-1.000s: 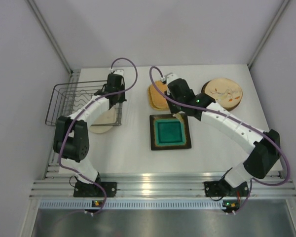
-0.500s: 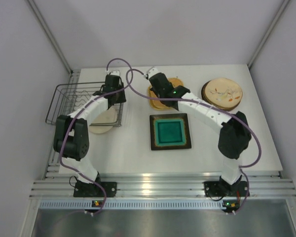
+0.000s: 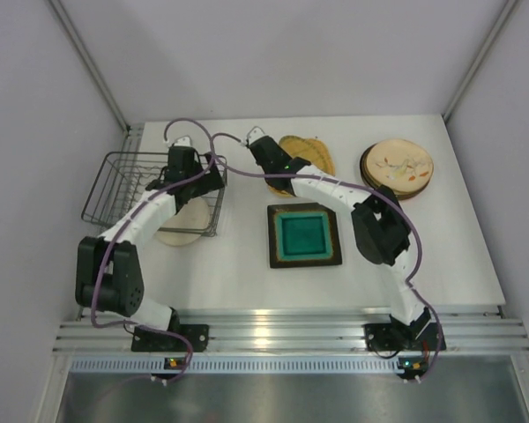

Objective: Unload the plates from the dish rack
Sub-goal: Place the plate on the table

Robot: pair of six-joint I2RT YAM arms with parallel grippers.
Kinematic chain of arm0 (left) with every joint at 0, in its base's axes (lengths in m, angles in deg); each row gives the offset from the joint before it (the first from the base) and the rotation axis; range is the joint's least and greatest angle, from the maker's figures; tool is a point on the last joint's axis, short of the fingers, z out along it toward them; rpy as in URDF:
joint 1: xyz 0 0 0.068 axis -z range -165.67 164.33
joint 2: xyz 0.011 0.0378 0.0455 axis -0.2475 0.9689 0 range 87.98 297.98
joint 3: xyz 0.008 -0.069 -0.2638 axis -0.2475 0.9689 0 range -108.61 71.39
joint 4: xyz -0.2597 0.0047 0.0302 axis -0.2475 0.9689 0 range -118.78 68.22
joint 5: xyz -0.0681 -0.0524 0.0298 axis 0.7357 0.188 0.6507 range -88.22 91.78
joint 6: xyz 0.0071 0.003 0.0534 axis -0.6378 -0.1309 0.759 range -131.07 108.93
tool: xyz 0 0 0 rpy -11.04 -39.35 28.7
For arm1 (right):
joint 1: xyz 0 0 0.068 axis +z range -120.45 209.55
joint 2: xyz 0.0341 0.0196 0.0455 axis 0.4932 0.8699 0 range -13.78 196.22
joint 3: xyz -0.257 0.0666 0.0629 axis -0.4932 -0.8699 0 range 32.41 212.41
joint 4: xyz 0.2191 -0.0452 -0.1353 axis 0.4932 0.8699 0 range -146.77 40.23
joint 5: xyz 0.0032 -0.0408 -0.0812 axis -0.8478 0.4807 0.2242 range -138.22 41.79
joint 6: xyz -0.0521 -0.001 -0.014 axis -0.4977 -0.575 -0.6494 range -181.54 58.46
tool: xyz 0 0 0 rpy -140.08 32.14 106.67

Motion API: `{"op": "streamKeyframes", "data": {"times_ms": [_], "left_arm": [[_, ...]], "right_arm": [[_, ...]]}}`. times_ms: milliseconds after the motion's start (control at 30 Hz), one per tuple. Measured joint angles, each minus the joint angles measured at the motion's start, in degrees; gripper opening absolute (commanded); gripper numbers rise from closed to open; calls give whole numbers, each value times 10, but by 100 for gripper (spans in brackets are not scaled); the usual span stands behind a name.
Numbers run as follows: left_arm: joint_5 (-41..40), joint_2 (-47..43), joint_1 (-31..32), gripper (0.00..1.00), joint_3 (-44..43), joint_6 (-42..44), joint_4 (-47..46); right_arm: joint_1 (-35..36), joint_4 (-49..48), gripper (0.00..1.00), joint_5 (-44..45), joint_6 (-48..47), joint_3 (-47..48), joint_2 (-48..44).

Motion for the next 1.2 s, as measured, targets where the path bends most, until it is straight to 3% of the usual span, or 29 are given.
{"op": "streamKeyframes", "data": {"times_ms": [200, 500, 633, 900, 1033, 1200], "left_arm": [[-39, -116, -16, 99, 9, -26, -3], [-70, -166, -50, 99, 10, -34, 16], [-61, -166, -81, 99, 10, -30, 31], [-27, -169, -132, 99, 12, -24, 48], [-5, -176, -151, 98, 20, -25, 51], [13, -192, -183, 98, 40, -32, 65]], "right_arm": [[-2, -28, 2, 17, -11, 0, 28], [-2, -25, 58, 7, 30, -21, 40], [-2, -12, 71, -29, 70, -61, 12], [-14, -7, 84, -179, 188, -81, -151], [-22, 18, 88, -330, 233, 37, -153], [-23, 38, 89, -516, 279, 259, -31]]}}
